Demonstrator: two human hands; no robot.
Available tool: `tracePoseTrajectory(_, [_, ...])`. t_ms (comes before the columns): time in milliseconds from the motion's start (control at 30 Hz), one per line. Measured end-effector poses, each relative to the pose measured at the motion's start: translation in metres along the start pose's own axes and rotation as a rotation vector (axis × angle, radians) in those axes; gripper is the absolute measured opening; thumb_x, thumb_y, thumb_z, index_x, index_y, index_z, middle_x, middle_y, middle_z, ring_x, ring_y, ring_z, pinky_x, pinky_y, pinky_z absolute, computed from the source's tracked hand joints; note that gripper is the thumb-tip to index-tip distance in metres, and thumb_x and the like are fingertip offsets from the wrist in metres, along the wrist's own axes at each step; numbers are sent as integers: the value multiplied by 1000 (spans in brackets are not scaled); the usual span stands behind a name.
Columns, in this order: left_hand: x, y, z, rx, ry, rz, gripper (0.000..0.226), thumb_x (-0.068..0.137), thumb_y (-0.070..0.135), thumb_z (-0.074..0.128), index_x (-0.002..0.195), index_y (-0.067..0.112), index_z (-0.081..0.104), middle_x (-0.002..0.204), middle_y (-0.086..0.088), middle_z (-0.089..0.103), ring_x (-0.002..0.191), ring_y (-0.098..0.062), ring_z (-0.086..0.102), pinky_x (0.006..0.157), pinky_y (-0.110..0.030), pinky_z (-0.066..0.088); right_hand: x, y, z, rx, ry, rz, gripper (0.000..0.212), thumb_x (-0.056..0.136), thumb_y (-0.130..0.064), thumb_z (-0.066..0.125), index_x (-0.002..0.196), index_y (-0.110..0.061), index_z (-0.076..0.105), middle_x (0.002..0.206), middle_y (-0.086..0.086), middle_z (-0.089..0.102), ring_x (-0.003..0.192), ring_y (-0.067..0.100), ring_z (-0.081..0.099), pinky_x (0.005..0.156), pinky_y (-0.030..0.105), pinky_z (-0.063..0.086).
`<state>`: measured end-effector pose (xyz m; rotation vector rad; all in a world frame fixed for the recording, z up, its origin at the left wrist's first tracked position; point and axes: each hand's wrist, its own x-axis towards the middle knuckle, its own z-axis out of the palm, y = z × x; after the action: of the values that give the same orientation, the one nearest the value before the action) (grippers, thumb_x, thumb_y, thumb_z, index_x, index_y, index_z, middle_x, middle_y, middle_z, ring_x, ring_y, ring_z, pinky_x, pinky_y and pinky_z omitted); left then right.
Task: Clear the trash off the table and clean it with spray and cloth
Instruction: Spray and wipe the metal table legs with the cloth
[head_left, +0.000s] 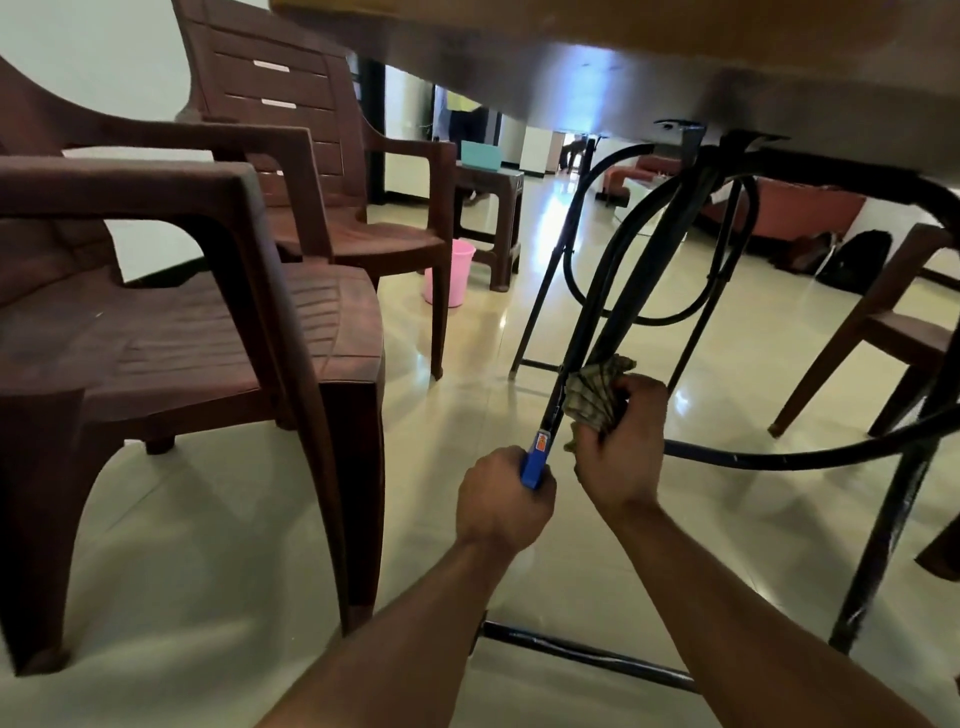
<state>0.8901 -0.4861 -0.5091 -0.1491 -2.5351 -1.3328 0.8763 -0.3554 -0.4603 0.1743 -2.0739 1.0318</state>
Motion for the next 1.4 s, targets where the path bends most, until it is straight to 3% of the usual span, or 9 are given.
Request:
tracePoseTrajectory(133, [3, -2, -6, -67, -19, 26, 19, 90, 31, 60, 76, 21, 52, 69, 2, 56, 59, -19, 52, 56, -36, 48, 11, 1, 0, -243, -38, -283, 27, 82, -9, 62, 107, 0, 61, 112, 13, 61, 107, 29, 55, 94, 42, 47])
tracePoseTrajectory(267, [3, -12, -8, -40, -58, -1, 24, 89, 36, 57, 70, 23, 51, 65, 1, 57, 60, -22, 57, 58, -38, 53, 27, 2, 0, -352, -43, -418, 32, 84, -17, 58, 112, -3, 66, 118, 12, 64, 112, 31, 58, 99, 46, 46])
tracePoseTrajectory(433, [-2, -18, -6, -49, -101, -3, 24, 82, 39, 53, 75, 16, 58, 66, -4, 60, 61, -26, 59, 60, -43, 54, 24, 7, 11, -574, -73, -606, 54, 79, -6, 72, 131, -6, 60, 131, 13, 61, 124, 31, 52, 112, 46, 36])
tracePoseTrajectory(567, [-11, -35, -4, -28, -176, -57, 16, 84, 33, 58, 76, 20, 61, 67, -1, 62, 63, -23, 61, 65, -45, 58, 5, 32, 11, -552, -253, -519, 67, 78, 0, 70, 142, -11, 52, 146, 9, 52, 136, 29, 44, 114, 48, 38])
tracePoseTrajectory(700, [-26, -44, 1, -5, -206, -84, 19, 91, 34, 59, 80, 20, 62, 72, -1, 64, 66, -22, 61, 62, -37, 54, 3, 26, 8, -513, -397, -514, 66, 76, -1, 73, 139, -15, 56, 142, 6, 55, 132, 27, 49, 104, 51, 48])
tracePoseTrajectory(867, [-33, -38, 6, -111, -172, -105, 15, 94, 36, 60, 85, 24, 61, 73, 0, 64, 66, -17, 61, 67, -37, 57, 21, 6, 12, -456, -306, -467, 71, 79, 0, 65, 146, -9, 47, 151, 11, 47, 141, 27, 41, 116, 41, 33])
tracePoseTrajectory(1000, [-30, -33, 9, -80, -86, -123, 26, 93, 35, 58, 75, 16, 59, 67, -3, 61, 62, -24, 59, 63, -43, 54, -1, 23, 17, -458, -450, -460, 81, 73, 10, 69, 147, -13, 46, 153, 5, 46, 145, 21, 35, 120, 40, 27])
tracePoseTrajectory(1167, [-34, -32, 15, -96, -106, -135, 20, 93, 35, 60, 80, 21, 58, 69, 3, 60, 61, -15, 57, 63, -36, 54, 15, 16, 5, -413, -381, -448, 78, 75, 10, 70, 146, -12, 47, 152, 6, 47, 144, 22, 38, 116, 42, 37])
tracePoseTrajectory(1400, [-34, -22, 17, -114, -37, -132, 14, 91, 28, 62, 80, 23, 55, 72, 1, 59, 64, -18, 58, 64, -36, 55, 14, 19, 13, -498, -355, -492, 77, 78, 8, 66, 149, -11, 43, 155, 6, 42, 148, 19, 27, 117, 41, 33])
